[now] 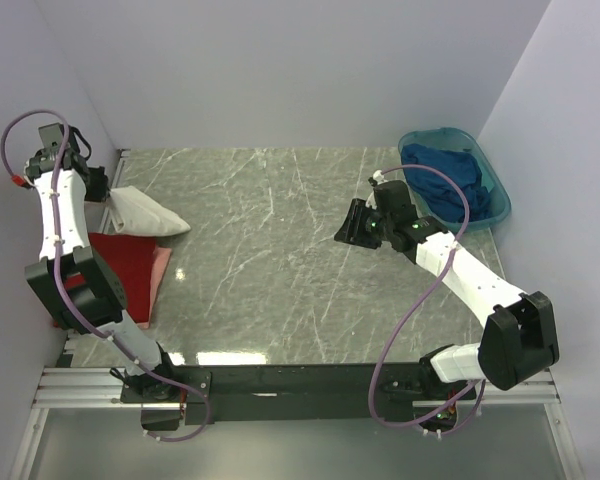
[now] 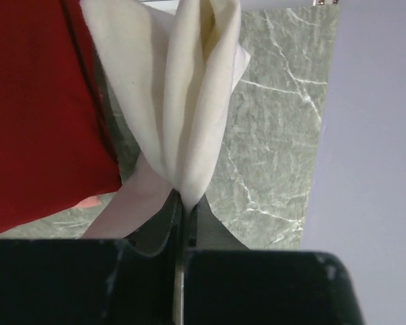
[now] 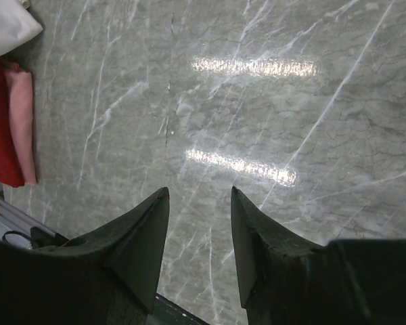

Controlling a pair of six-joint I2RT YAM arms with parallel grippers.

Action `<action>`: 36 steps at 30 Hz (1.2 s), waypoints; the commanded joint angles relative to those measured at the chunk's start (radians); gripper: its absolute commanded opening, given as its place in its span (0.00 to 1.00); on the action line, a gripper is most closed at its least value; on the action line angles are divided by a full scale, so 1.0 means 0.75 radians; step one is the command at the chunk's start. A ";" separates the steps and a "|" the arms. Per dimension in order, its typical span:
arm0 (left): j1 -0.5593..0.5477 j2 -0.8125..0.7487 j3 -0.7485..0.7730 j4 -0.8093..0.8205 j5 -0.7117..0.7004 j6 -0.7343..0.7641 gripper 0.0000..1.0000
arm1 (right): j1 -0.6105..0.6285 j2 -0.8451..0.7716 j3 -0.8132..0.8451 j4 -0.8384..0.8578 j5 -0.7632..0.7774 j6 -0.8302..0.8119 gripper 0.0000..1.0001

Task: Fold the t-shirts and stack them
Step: Neatly place the folded tshirt to the corner

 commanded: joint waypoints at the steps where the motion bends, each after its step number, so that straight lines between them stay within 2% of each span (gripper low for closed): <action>1: 0.000 -0.062 0.109 0.017 0.026 0.030 0.01 | 0.003 -0.053 0.044 -0.011 -0.009 -0.009 0.48; 5: 0.002 -0.078 0.179 -0.005 -0.002 0.040 0.01 | 0.003 -0.057 0.044 -0.013 -0.009 -0.009 0.48; 16: 0.031 -0.156 0.185 0.011 -0.002 0.083 0.01 | 0.003 -0.069 0.042 -0.015 -0.009 -0.009 0.48; 28: 0.049 -0.182 0.304 -0.028 0.008 0.140 0.01 | 0.003 -0.080 0.033 -0.019 -0.003 -0.005 0.48; 36: 0.084 -0.276 0.212 -0.022 0.006 0.159 0.00 | 0.003 -0.082 0.036 -0.017 -0.005 -0.005 0.48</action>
